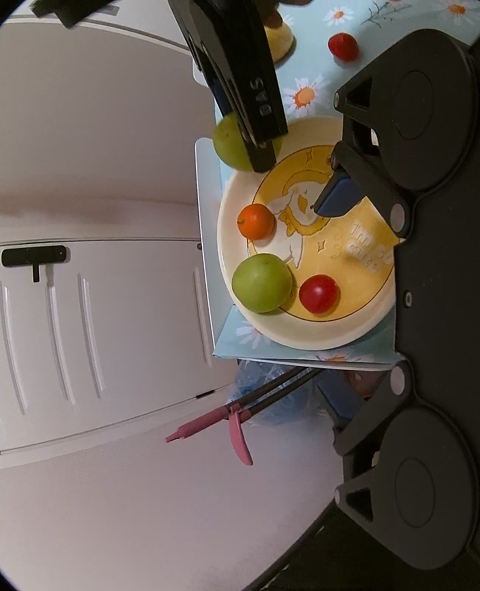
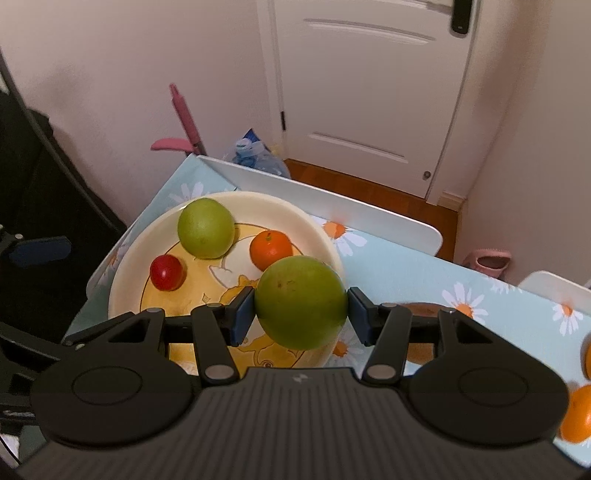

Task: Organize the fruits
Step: 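Lower the green apple into the bowl and open the right tool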

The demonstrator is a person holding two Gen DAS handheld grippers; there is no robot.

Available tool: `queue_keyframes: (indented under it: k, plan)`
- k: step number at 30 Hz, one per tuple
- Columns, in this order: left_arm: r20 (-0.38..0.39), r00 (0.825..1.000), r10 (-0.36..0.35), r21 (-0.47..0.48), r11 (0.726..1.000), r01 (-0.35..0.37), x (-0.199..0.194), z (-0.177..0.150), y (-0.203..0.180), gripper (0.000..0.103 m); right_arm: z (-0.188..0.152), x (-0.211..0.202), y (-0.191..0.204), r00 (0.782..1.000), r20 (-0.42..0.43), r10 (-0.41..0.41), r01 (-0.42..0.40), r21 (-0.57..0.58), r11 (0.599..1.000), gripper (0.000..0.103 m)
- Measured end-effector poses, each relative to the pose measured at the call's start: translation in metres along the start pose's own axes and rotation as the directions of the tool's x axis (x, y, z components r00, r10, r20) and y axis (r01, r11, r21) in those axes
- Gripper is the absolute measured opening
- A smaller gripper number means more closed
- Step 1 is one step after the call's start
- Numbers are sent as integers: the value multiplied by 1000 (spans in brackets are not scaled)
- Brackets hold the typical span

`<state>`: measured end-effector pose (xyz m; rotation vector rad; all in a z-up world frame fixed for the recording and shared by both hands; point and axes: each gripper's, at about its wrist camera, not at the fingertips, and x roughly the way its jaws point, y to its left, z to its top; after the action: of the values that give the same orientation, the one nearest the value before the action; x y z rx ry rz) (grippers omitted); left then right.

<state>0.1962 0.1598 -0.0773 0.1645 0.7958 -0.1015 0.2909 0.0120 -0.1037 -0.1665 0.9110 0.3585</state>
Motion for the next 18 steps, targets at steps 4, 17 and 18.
queue_keyframes:
  k: [4,17,18]
  plan:
    - [17,1000,6,-48,999,-5,-6,-5,2,99,-4,16,5,1000,-5,-19,19,-56,998,69]
    - [11,998,65,-62,996,-64,-11,-17,-1,99,-4,28,15,999,3,42,-42,-92,995,69]
    - [10,998,63,-63,996,-62,-11,-17,-1,99,-4,25,15,999,30,39,-36,-88,995,71]
